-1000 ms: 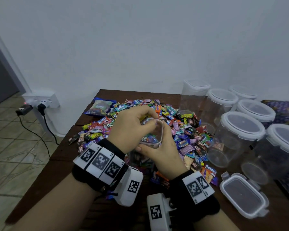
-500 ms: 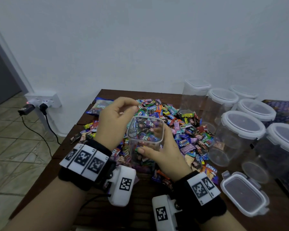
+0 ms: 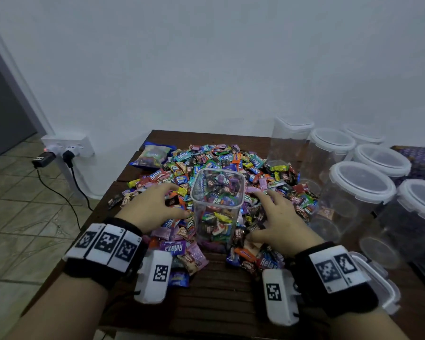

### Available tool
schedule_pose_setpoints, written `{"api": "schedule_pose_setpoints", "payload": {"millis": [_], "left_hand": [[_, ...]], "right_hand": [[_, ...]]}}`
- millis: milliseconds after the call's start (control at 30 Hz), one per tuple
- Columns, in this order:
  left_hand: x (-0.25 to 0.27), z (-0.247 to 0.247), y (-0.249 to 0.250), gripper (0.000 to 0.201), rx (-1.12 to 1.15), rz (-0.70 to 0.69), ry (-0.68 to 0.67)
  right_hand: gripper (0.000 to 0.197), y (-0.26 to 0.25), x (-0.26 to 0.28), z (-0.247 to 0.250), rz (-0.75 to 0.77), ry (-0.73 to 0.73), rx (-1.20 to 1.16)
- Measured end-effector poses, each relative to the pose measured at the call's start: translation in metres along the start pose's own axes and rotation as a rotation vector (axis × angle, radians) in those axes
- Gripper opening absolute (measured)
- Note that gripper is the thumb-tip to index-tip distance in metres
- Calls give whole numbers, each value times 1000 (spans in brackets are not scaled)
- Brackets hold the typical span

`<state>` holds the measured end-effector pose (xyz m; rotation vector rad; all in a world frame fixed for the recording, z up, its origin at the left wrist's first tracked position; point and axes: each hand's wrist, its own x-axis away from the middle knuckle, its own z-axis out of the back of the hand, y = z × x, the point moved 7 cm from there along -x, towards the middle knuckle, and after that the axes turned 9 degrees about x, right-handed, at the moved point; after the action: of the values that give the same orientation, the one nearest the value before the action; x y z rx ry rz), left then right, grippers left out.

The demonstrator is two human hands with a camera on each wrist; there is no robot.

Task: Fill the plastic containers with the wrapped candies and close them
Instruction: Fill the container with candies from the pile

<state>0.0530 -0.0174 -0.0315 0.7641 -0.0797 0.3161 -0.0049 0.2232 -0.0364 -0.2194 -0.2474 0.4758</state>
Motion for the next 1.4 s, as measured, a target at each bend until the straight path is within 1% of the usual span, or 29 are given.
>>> {"api": "schedule_pose_setpoints", "payload": {"millis": [33, 67, 100, 133, 167, 233, 267, 300, 367, 433, 500, 567, 633, 767, 867, 967, 1033, 1100, 1200, 1300, 1400], "left_hand": [[3, -6, 0, 77, -77, -2, -65], [8, -11, 0, 81, -174, 0, -110], [13, -15, 1, 78, -278, 3, -131], [18, -17, 2, 68, -376, -3, -129], [22, -18, 6, 52, -450, -35, -118], [29, -19, 14, 19, -473, -120, -138], [32, -23, 16, 8, -430, -140, -201], [34, -29, 15, 2, -378, -140, -298], [40, -46, 11, 7, -274, -124, -513], [47, -63, 7, 14, -186, -87, -680], [51, -75, 1, 18, -160, -42, -774], [49, -82, -5, 22, -152, 3, -807], [43, -83, -7, 21, -154, 17, -770], [24, -70, -8, 21, -180, 39, -636], [12, -60, -9, 15, -234, 44, -535], [2, -52, -8, 10, -240, 33, -444], [-3, -49, -3, 15, -216, 11, -408], [-4, -46, 3, 21, -219, -10, -389], [-4, -36, 8, 12, -190, -25, -377], [-7, -16, 12, 11, -217, -54, -316], [-18, 3, 11, 12, -310, -46, -201]], "right_hand": [[97, 2, 3, 0, -6, -31, 64], [95, 3, 6, -1, -3, -48, 128], [88, 2, 10, -1, 13, -53, 185], [78, -1, 14, -2, 40, -57, 228], [65, -4, 18, -3, 78, -65, 257], [41, -14, 26, -6, 159, -124, 295], [32, -18, 29, -9, 195, -171, 300], [25, -22, 31, -12, 224, -230, 287], [19, -26, 34, -20, 259, -364, 221], [18, -26, 35, -32, 261, -499, 157], [18, -24, 32, -42, 228, -602, 96], [20, -22, 27, -47, 197, -643, 47], [20, -22, 19, -46, 175, -628, 43], [19, -22, 1, -38, 148, -542, 100], [15, -20, -10, -32, 128, -490, 142], [13, -20, -19, -24, 127, -404, 185], [17, -20, -22, -21, 122, -356, 194], [22, -17, -24, -19, 112, -337, 179], [23, -14, -23, -9, 96, -315, 102], [25, -11, -21, 17, 81, -202, 48], [24, -8, -28, 41, 65, -42, 164]]}}
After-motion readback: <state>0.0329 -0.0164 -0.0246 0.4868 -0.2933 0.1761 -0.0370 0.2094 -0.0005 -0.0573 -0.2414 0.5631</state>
